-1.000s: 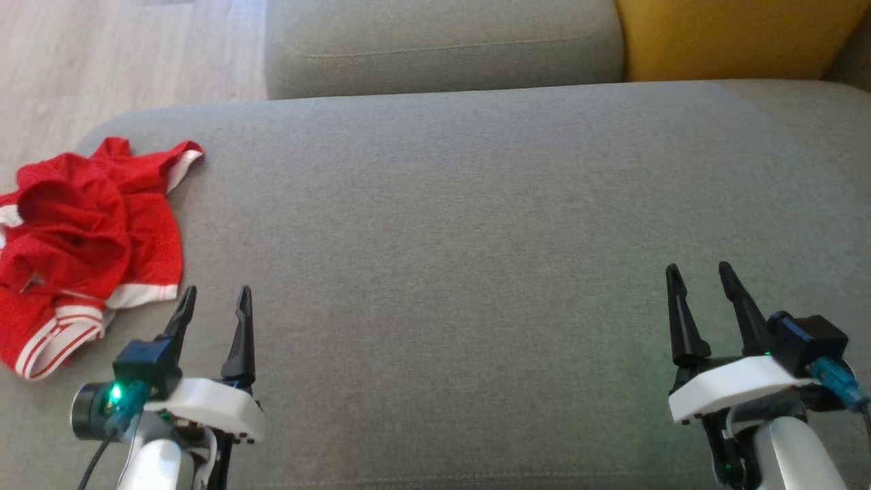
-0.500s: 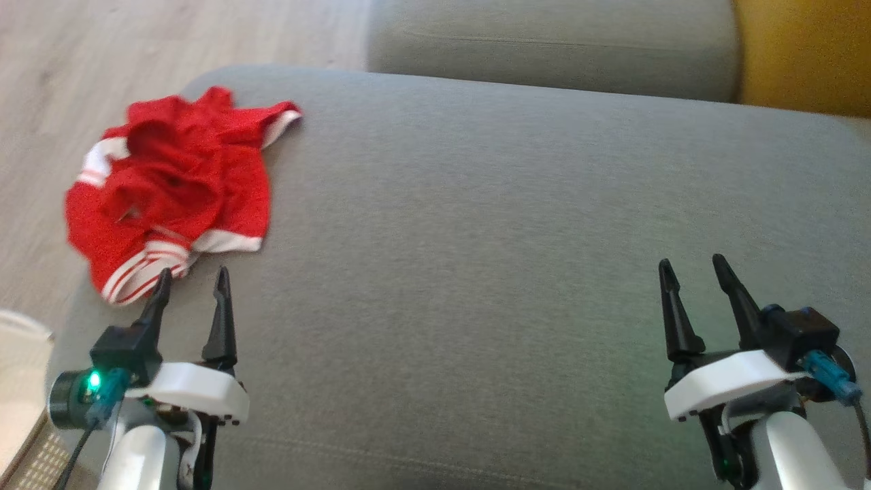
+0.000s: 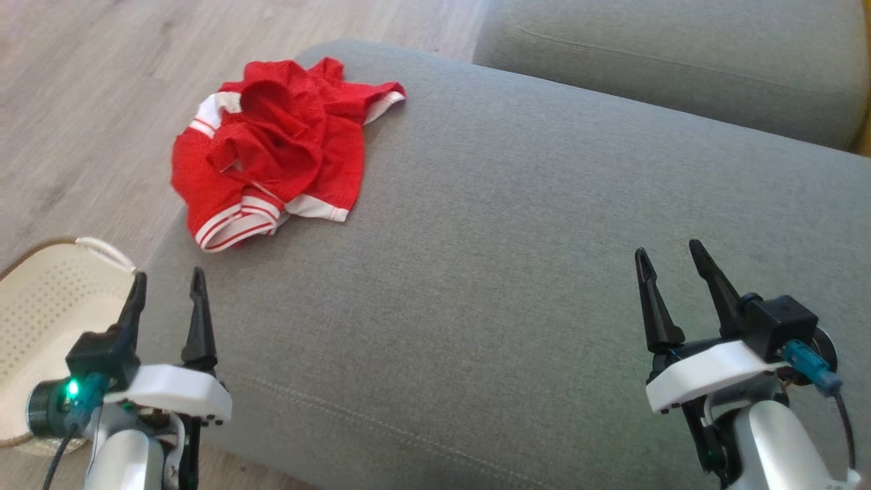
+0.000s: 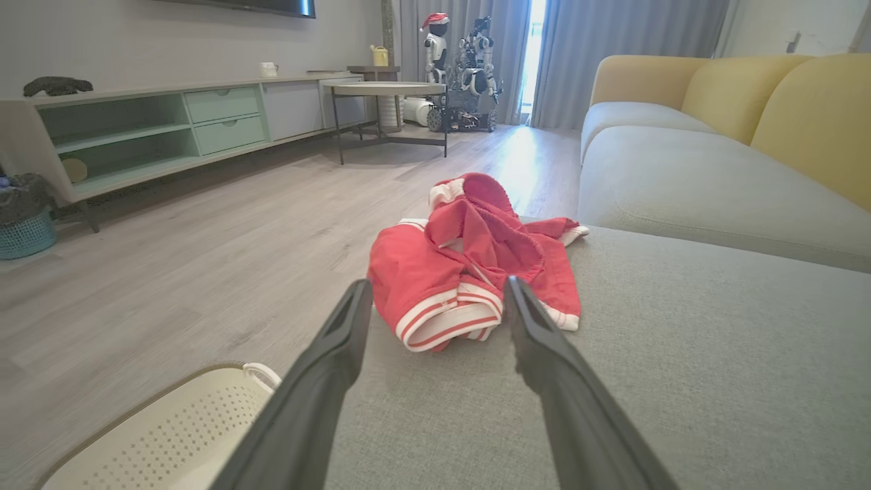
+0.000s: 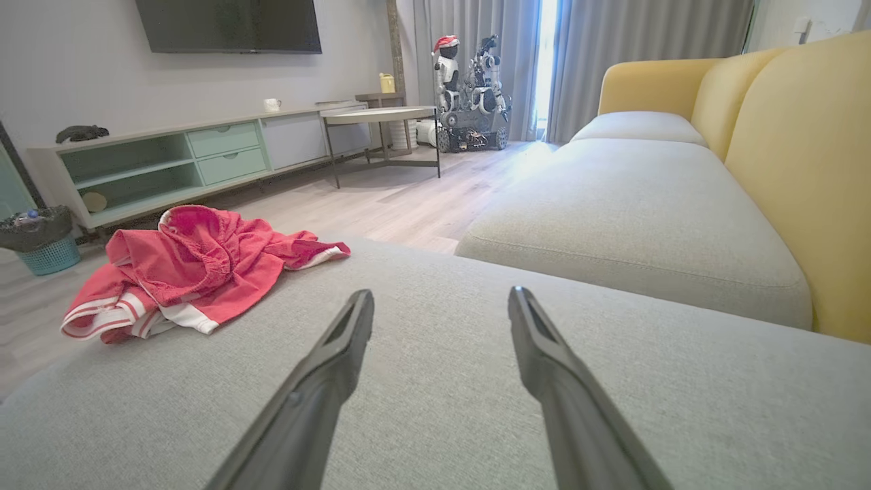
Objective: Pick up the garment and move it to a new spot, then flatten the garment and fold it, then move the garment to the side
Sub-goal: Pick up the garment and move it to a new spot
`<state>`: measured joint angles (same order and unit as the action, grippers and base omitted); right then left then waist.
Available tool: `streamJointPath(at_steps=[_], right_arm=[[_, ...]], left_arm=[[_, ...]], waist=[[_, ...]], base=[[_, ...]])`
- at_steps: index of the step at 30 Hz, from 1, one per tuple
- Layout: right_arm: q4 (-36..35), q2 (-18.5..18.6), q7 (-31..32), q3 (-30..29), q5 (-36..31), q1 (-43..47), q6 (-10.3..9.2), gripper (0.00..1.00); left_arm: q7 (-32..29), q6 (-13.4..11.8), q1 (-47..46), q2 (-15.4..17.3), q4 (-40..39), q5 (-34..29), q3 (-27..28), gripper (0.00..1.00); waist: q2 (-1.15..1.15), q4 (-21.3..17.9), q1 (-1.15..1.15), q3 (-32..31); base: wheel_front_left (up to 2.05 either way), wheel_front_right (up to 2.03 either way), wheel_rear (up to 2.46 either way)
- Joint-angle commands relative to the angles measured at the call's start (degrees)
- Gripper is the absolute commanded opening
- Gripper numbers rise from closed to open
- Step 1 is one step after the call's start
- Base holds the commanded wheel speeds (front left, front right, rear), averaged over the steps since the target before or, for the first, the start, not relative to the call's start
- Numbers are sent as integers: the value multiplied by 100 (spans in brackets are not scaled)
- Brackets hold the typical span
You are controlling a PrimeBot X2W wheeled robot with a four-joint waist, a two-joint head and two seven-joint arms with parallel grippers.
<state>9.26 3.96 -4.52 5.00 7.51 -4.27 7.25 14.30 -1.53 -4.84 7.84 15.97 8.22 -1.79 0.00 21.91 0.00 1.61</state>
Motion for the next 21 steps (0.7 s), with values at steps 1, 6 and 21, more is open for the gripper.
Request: streamJointPath(at_steps=[1,6,21], right_arm=[[-223,-22,-21,138,-37,-245,24,100],[-249,-36,-23,128,-47,-229,24,100],[-258,-36,-3,114,-26,-255,24,100]], left_arm=[[70,-30,-208,93,-225,5,224,100],[70,-24,-209,60,-227,-5,257,100],[70,53,-280,-18,-217,54,364,100]], waist=[[0,65,0,-1],[0,103,0,-7],[0,-11,0,65]], base=[[0,0,0],[0,0,0],[0,0,0]])
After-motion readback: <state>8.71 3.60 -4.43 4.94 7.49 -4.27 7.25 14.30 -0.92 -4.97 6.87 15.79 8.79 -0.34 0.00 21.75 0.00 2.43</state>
